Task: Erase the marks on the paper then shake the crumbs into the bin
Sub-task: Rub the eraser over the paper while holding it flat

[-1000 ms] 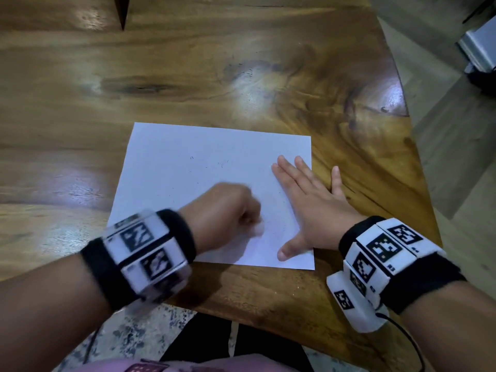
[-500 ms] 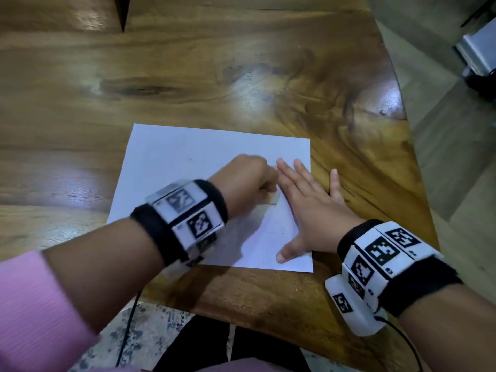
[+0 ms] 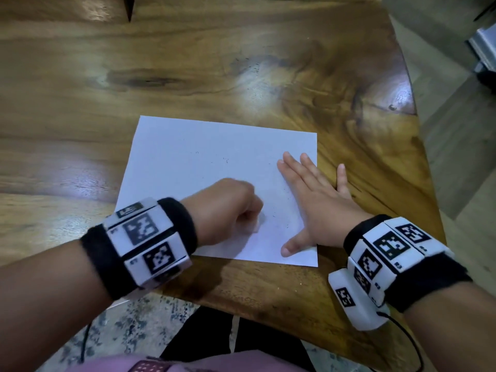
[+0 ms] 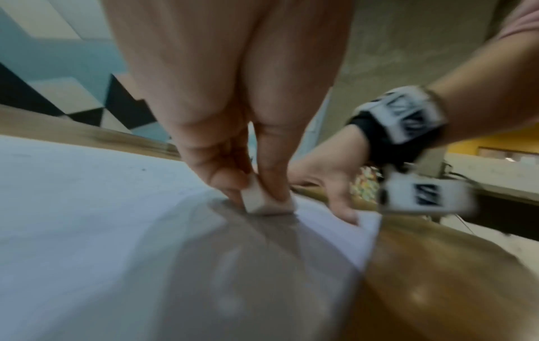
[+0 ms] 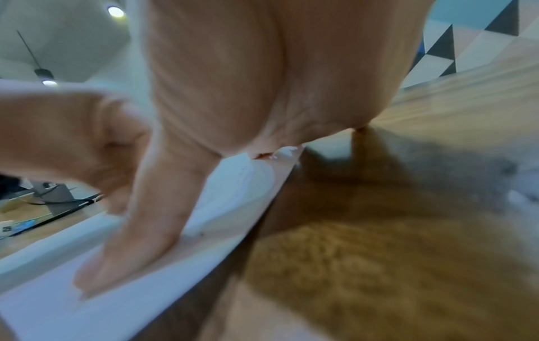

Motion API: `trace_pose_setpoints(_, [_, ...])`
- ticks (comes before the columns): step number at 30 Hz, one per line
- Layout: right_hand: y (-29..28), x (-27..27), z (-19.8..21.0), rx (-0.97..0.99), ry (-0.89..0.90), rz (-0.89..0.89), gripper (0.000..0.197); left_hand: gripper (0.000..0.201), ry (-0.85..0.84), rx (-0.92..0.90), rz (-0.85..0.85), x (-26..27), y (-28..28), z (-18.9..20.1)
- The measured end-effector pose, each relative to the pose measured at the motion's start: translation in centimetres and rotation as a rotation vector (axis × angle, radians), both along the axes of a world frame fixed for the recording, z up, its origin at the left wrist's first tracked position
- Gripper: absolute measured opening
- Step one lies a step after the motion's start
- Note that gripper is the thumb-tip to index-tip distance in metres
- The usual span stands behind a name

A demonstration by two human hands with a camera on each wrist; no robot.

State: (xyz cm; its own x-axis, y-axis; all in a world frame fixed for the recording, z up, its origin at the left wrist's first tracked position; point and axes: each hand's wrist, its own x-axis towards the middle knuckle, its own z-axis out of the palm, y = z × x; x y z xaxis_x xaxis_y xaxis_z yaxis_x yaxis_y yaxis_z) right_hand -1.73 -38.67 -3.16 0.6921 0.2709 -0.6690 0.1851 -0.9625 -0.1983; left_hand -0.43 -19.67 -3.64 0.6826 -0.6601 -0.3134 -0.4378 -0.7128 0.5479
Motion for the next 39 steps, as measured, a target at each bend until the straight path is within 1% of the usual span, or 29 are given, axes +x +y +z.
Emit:
trace_pose_setpoints(2, [0.0, -0.1, 0.0, 0.002, 0.001, 0.005, 0.145, 0.016, 0.054, 0.036, -0.035, -0.7, 1.4, -0.3])
trace_pose_setpoints(4, [0.1, -0.1, 0.0, -0.003, -0.009, 0.013, 0.145, 0.01, -0.016, -0.001, 0.034, 1.0, 0.5, -0.1])
trace_pose_setpoints(6, [0.1, -0.1, -0.1, -0.005, -0.018, 0.014, 0.145, 0.003, -0.11, -0.021, 0.132, 3.6, -1.7, 0.2])
trace_pose_setpoints(8, [0.1, -0.1, -0.1, -0.011, -0.013, 0.014, 0.146, 0.007, -0.106, -0.024, 0.162, 4.8, -2.7, 0.2])
trace_pose_setpoints(10, [0.1, 0.0, -0.1, -0.01, -0.013, 0.012, 0.146, 0.008, -0.075, -0.029, 0.097, 3.4, -1.4, 0.0])
trace_pose_setpoints(12, [0.0, 0.0, -0.1, -0.012, -0.018, 0.01, 0.146, 0.009, -0.028, -0.031, 0.031, 0.6, 0.7, -0.1])
trace_pose_setpoints(14, [0.1, -0.1, -0.1, -0.028, -0.021, 0.015, 0.145, 0.013, 0.015, 0.001, 0.032, -1.4, 2.0, -0.3])
trace_pose_setpoints(16, [0.3, -0.1, 0.2, -0.061, -0.04, 0.025, 0.144, 0.014, 0.007, -0.003, 0.055, -1.8, 2.3, -0.4])
trace_pose_setpoints(18, [0.8, 0.1, 0.7, -0.088, -0.106, 0.041, 0.139, 0.012, 0.006, -0.021, 0.075, -1.6, 2.2, -0.4])
trace_pose_setpoints(20, [1.7, 0.8, 1.0, -0.058, -0.164, 0.057, 0.136, 0.01, -0.007, -0.03, 0.089, -1.6, 2.0, -0.2])
trace_pose_setpoints(24, [2.7, 1.5, 0.3, 0.016, -0.127, 0.129, 0.139, 0.004, 0.019, 0.043, 0.058, -0.9, 1.7, 0.4])
trace_pose_setpoints(26, [2.6, 1.6, -0.2, 0.015, -0.122, 0.136, 0.14, 0.003, 0.004, 0.043, 0.125, 1.2, 1.3, 0.7])
trace_pose_setpoints(29, [2.3, 1.6, -0.4, 0.015, -0.118, 0.132, 0.141, 0.008, -0.081, 0.008, 0.301, 4.9, -0.3, 1.2])
trace_pose_setpoints(30, [2.4, 1.7, -0.4, 0.013, -0.113, 0.135, 0.141, 0.007, -0.089, 0.011, 0.315, 5.1, -0.8, 1.2])
trace_pose_setpoints(31, [2.3, 1.7, -0.5, 0.012, -0.11, 0.139, 0.141, 0.005, -0.086, 0.003, 0.301, 4.6, -0.9, 1.2])
trace_pose_setpoints(33, [2.2, 1.7, -0.6, 0.017, -0.107, 0.141, 0.141, 0.008, -0.054, -0.045, 0.182, 1.6, 0.2, 0.5])
trace_pose_setpoints(35, [2.2, 1.7, -0.7, 0.023, -0.102, 0.137, 0.141, 0.013, 0.045, -0.027, 0.07, -1.7, 2.0, 0.2])
trace_pose_setpoints(36, [2.2, 1.6, -0.8, 0.024, -0.102, 0.134, 0.141, 0.012, 0.09, -0.004, 0.048, -2.3, 2.6, -0.1])
trace_pose_setpoints(37, [2.2, 1.6, -0.8, 0.024, -0.104, 0.135, 0.141, 0.012, 0.095, 0.002, 0.044, -2.0, 2.7, -0.3])
trace_pose_setpoints(39, [2.3, 1.6, -0.7, 0.021, -0.11, 0.137, 0.14, 0.008, 0.016, -0.028, 0.072, 0.0, 1.0, 0.2])
